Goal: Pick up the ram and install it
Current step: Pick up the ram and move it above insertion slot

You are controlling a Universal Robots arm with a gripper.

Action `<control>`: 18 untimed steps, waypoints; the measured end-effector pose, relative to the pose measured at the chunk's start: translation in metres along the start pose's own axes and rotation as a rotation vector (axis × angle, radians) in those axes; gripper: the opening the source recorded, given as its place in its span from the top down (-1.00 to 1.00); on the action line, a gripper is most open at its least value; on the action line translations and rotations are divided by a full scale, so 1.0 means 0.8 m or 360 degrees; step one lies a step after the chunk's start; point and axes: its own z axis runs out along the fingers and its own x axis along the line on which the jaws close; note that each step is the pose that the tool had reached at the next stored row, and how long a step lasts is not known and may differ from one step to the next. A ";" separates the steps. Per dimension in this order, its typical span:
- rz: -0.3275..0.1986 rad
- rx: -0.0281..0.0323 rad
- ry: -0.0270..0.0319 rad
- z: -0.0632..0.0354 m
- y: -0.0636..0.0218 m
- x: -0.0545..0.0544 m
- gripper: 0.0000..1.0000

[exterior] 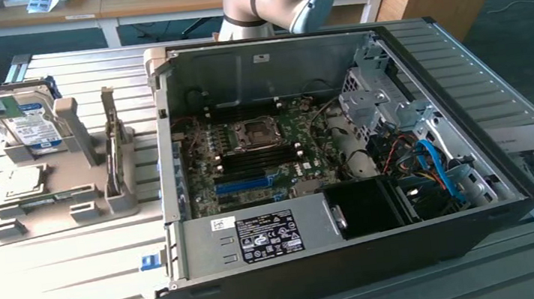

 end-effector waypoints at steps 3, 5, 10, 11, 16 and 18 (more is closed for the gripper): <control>0.0001 0.00000 0.00001 -0.009 0.000 0.000 0.76; 0.0002 0.00001 -0.00001 -0.015 0.001 0.000 0.76; 0.0003 0.00001 -0.00002 -0.026 0.001 0.000 0.76; 0.0003 0.00002 -0.00002 -0.026 0.001 0.000 0.76; 0.0003 0.00001 -0.00001 -0.026 0.001 0.000 0.76; 0.0002 -0.00004 0.00003 -0.026 0.000 0.000 0.76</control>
